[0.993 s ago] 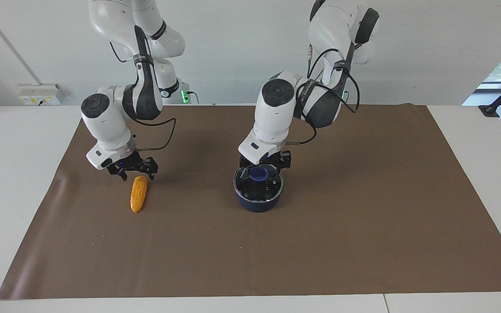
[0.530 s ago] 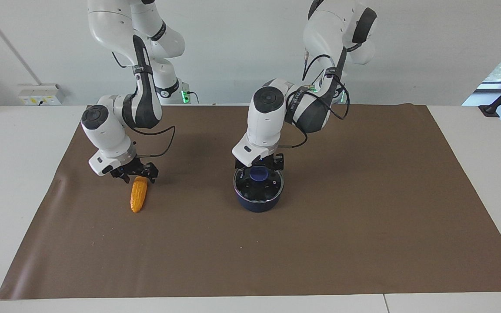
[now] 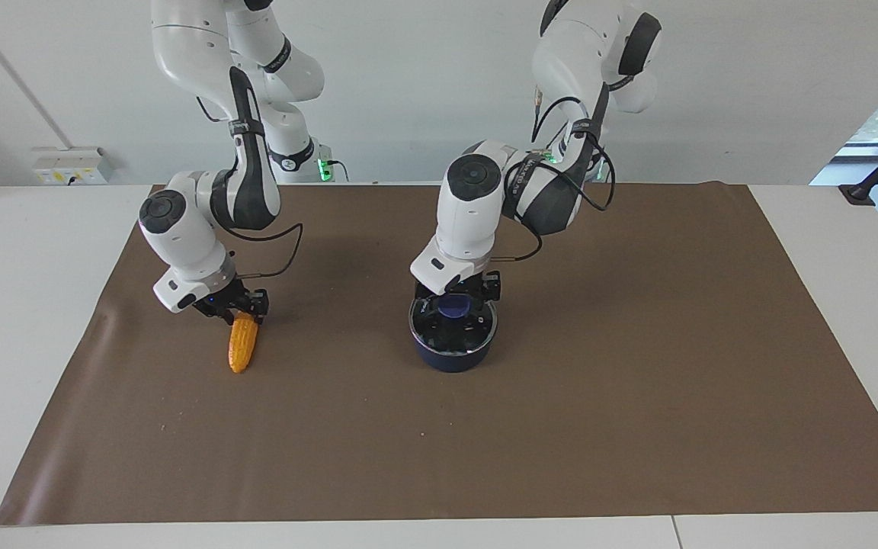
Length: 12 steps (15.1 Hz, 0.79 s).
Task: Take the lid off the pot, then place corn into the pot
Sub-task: 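Reach the left gripper to the pot lid while the right gripper reaches the corn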
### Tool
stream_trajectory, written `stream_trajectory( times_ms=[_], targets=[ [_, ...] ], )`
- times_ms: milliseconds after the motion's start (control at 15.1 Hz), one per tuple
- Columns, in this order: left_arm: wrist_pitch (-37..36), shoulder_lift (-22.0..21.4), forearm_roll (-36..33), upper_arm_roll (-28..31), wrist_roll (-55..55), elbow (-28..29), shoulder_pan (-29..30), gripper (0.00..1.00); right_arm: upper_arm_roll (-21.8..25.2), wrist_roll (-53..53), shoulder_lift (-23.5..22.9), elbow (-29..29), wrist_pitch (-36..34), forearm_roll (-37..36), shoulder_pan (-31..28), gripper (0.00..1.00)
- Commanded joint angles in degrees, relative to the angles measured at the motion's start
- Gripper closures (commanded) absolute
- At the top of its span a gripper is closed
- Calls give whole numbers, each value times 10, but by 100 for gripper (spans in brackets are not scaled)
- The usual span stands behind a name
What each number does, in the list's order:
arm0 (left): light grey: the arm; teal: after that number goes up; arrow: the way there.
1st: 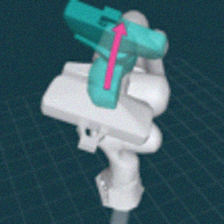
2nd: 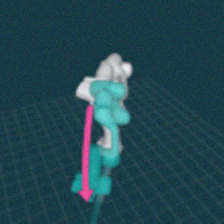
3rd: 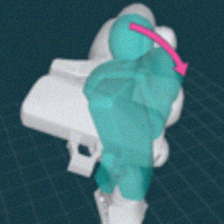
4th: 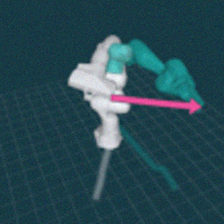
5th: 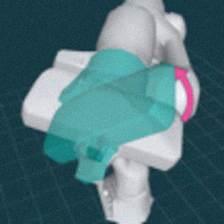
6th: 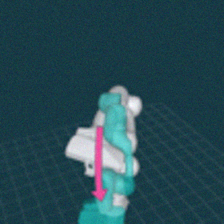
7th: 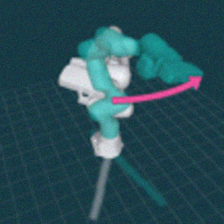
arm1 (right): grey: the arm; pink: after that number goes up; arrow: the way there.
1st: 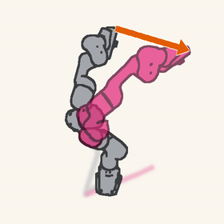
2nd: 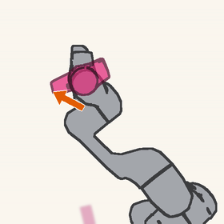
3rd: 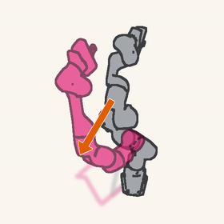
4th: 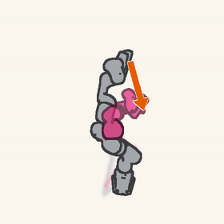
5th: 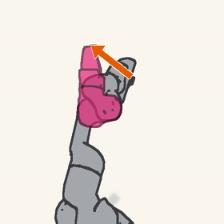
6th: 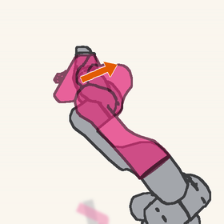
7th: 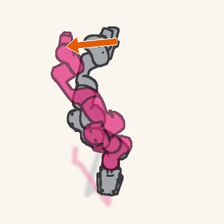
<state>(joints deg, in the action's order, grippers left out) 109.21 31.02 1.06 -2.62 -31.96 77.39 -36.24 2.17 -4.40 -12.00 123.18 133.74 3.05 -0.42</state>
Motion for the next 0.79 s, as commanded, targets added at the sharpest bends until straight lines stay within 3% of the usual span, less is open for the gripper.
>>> stream_trajectory(
  times_ms=[0,66,132,397,728],
  targets=[
    [18,-11,-11,5,-1,18,-5,0,-3,-25,-2,3,13,7,-6,78],
    [17,-11,-11,5,-2,18,-6,0,-3,-25,-2,2,10,7,-6,93],
    [17,-11,-11,5,-2,18,-7,1,-3,-25,-2,-3,1,7,-6,100],
    [15,-11,-11,5,-3,19,-8,11,-4,-17,-9,-95,-107,6,13,100],
    [13,-11,-11,5,-3,19,-8,56,-3,87,-35,-210,-218,-24,83,100]
  ],
)
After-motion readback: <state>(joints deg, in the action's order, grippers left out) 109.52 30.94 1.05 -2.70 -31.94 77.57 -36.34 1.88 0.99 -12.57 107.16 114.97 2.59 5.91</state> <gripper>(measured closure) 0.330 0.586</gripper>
